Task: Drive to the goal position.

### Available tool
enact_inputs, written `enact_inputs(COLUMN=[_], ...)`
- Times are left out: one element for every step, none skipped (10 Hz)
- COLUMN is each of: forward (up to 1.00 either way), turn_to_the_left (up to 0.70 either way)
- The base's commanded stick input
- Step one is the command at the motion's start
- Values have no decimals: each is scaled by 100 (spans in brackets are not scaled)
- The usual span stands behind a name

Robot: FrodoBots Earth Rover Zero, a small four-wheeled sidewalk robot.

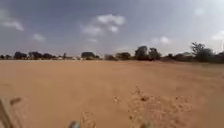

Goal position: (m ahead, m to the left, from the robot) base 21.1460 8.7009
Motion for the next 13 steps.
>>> enact_inputs(forward=[100,100,100,100,100,100,100,100,100,100,100,100,100], turn_to_the_left=[0,0,0,0,0,0,0,0,0,0,0,0,0])
